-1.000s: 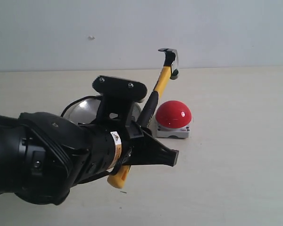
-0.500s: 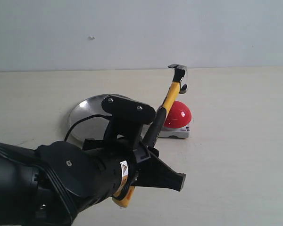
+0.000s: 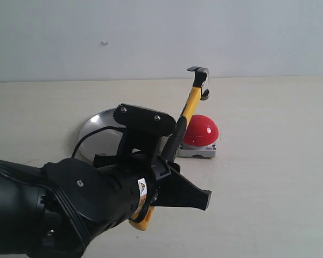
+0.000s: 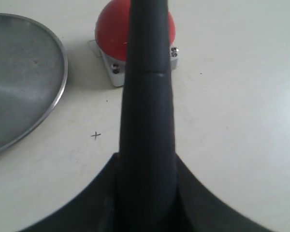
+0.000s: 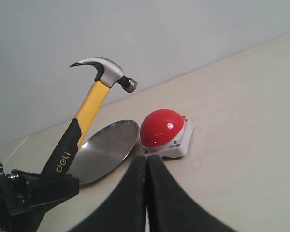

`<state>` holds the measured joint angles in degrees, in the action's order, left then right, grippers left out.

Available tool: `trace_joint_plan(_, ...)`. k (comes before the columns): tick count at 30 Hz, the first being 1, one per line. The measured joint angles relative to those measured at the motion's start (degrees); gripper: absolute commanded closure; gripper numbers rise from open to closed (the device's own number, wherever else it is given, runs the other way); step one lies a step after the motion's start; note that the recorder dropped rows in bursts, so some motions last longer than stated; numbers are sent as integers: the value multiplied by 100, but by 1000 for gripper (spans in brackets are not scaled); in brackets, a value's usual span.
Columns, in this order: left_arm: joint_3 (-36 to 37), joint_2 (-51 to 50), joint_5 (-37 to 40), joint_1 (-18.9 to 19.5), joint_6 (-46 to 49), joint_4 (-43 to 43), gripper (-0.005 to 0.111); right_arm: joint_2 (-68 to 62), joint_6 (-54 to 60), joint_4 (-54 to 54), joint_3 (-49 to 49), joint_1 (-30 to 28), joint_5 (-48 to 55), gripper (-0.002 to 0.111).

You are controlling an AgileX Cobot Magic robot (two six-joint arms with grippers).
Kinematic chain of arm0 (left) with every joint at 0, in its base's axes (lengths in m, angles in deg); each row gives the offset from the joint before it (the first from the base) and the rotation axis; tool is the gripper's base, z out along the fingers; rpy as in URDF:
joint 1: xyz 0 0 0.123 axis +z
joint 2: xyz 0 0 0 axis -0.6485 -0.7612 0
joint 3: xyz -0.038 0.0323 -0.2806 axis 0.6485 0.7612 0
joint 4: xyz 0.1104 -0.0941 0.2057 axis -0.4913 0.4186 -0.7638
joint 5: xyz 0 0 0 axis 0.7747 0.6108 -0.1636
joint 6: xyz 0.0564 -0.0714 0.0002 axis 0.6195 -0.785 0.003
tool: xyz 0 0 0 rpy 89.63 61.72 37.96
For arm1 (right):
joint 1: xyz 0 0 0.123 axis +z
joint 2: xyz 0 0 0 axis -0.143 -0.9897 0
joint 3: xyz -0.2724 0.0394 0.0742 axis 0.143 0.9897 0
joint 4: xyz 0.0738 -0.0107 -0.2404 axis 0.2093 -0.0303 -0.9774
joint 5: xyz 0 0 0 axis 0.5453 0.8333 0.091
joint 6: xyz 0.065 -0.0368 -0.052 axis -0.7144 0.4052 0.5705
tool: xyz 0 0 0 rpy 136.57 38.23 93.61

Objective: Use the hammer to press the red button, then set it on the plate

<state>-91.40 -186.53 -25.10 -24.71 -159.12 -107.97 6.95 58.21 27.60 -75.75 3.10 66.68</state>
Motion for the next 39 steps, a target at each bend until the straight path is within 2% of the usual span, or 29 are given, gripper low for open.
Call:
trace_joint_plan(12, -204, -268, -85, 0, 0, 60, 107, 0, 0, 0, 0, 0, 0, 108)
trace_joint_plan(22, -292, -314, -372, 342, 0, 46, 107, 0, 0, 0, 0, 0, 0, 108)
trace_joint_plan(28, -292, -386, -413, 389, 0, 35, 107, 0, 0, 0, 0, 0, 0, 108)
trace_joint_plan(39, -292, 359, -283, 389, 255, -15, 107, 0, 0, 0, 0, 0, 0, 108)
